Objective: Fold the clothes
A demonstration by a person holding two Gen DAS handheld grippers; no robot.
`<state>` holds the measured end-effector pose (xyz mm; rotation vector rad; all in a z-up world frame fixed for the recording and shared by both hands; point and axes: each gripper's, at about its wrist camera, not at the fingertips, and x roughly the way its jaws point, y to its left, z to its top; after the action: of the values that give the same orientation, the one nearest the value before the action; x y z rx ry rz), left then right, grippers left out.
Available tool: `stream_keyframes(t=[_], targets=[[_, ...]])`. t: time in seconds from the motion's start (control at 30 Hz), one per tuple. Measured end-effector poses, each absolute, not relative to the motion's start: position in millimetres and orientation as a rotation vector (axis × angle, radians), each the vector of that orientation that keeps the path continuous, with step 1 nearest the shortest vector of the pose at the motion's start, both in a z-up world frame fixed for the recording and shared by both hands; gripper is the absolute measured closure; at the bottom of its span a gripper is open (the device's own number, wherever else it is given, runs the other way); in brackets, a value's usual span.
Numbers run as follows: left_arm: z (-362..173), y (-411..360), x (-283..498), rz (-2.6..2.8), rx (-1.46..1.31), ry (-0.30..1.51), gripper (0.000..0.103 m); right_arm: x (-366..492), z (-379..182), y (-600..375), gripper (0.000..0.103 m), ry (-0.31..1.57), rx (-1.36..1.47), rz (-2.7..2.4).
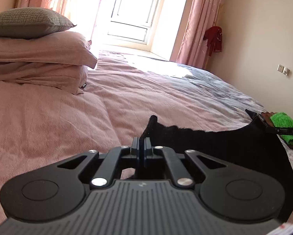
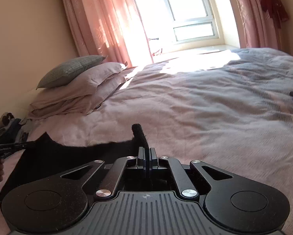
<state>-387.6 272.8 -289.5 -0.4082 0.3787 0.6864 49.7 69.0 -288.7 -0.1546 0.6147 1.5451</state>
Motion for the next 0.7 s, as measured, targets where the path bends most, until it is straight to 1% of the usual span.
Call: stream_keyframes(t=[0.23,0.33,0.37,0.4,0.43,0.47,0.5,0.57,0.7], targets=[[-314,300,-349,0.747,-0.383,0.488,0.100,50,-310,106,0.103,0.649,-0.223,1.455],[-337,313,-342,0.777,-0.441,0.579,0.097,55,-334,123,0.103,0.780,-0.312,1.392],[-344,316,-341,0.794,-0.454,0.619,0.094,55,-340,125,0.098,0.808,-0.353,1.374],[-350,317,-345,0.818,-0.465,0.656,0.088,54,-342,121,0.088,0.806,-0.368,1.348],[-352,318,-352,0.839,-0.489,0.676,0.082,55,-339,112,0.067,0.786,-0.359,1.321],[-352,318,-364,0.842,-0.522,0.659,0.072,56,-334,100,0.052,0.775,-0.334,1.314],[-348,316,-379,0.837,-0.559,0.624,0.068,57,-327,84,0.050,0.779,-0.293,1.322],[-339,308,-413,0.834,-0.639,0.567,0.065,61,-316,46,0.048,0.811,-0.194,1.328],[-324,268,-479,0.808,-0.798,0.473,0.064,65,-319,-32,0.045,0.916,-0.039,1.312]])
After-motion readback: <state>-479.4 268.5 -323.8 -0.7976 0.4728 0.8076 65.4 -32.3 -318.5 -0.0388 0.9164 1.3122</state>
